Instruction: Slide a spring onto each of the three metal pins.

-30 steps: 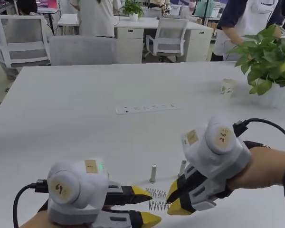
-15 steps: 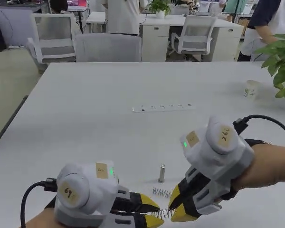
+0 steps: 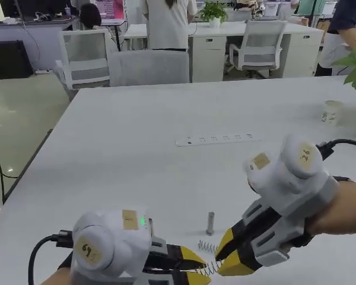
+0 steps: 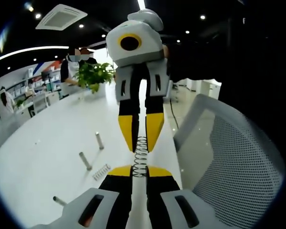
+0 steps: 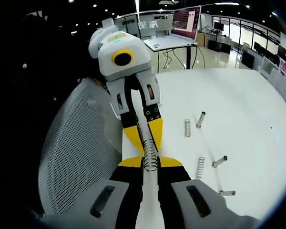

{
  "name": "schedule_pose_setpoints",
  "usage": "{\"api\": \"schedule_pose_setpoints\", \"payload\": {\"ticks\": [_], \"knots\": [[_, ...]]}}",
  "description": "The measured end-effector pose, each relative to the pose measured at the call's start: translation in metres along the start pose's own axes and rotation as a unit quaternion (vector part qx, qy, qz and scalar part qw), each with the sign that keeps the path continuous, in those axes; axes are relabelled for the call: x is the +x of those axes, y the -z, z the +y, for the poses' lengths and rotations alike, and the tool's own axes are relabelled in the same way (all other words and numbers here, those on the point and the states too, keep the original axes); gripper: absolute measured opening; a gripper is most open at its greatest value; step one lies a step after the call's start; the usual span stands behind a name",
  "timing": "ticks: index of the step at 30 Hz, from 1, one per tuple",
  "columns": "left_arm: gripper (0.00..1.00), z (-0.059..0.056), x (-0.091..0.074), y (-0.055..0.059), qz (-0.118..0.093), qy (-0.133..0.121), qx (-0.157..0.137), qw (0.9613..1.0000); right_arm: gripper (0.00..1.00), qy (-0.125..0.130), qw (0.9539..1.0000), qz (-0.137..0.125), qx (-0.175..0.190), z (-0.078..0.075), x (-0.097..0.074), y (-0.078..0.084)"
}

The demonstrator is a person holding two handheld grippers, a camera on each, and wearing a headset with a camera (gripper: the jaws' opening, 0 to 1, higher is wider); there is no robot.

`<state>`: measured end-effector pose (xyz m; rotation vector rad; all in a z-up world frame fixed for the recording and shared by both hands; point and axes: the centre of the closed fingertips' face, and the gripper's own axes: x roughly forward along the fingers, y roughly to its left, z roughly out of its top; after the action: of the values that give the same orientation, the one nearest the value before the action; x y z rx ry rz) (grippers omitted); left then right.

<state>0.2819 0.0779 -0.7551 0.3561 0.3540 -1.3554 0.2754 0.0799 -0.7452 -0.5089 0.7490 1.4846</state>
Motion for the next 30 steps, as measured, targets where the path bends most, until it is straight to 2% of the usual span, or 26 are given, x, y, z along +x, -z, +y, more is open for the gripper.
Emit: {"api": "schedule_pose_setpoints", "payload": {"ticks": [4, 9, 14, 18, 22, 30], "knots": [[0.02, -0.001, 0.000, 0.000, -0.001, 0.000, -0.001, 1.0000, 0.07, 0.000, 0.9999, -0.013, 0.007, 0.002, -0.001, -0.004], [0.02, 0.001, -0.001, -0.003, -0.017, 0.000, -0.008, 0.9998, 0.07, -0.003, 0.9990, -0.035, 0.029, 0.001, -0.004, -0.006], [0.01, -0.001, -0.002, -0.006, -0.019, 0.005, -0.003, 0.9998, 0.08, -0.002, 0.9988, -0.035, 0.034, 0.003, -0.003, -0.006], [0.01, 0.000, -0.003, -0.011, -0.035, 0.005, -0.010, 0.9993, 0.10, 0.000, 0.9977, -0.051, 0.045, 0.002, -0.003, -0.008], [0.01, 0.000, -0.004, -0.015, -0.041, 0.004, -0.009, 0.9991, 0.12, -0.001, 0.9973, -0.053, 0.050, 0.003, 0.000, -0.007], [0.02, -0.001, -0.004, -0.017, -0.049, 0.008, -0.014, 0.9987, 0.09, 0.000, 0.9963, -0.062, 0.060, 0.003, 0.001, -0.007]]}}
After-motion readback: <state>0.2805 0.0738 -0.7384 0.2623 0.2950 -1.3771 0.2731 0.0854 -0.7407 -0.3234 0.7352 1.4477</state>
